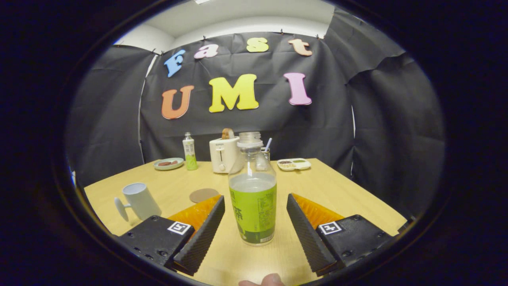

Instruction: Take the bottle from table, then pour the juice into the cup, finally place the bottle on the coaster

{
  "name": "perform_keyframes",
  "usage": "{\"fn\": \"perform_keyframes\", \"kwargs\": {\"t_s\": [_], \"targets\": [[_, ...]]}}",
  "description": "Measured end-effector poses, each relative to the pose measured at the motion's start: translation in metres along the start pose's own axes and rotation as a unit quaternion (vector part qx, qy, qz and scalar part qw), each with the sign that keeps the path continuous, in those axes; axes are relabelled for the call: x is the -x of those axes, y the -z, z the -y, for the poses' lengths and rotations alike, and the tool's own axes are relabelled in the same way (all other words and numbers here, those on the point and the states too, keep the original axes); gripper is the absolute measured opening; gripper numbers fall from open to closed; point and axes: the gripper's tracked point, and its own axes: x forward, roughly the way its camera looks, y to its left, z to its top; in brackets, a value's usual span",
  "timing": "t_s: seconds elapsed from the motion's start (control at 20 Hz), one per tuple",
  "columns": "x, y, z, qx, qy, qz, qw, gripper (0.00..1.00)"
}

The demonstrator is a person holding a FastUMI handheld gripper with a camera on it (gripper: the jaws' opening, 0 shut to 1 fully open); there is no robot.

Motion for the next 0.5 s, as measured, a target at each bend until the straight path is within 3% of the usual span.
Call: {"fn": "perform_keyframes", "kwargs": {"t_s": [0.35,0.5], "targets": [[-0.033,0.013,0.000,-0.030,-0.007,-0.055,0.998,1.00],[-0.039,0.011,-0.006,-0.030,-0.015,-0.063,0.997,0.92]]}}
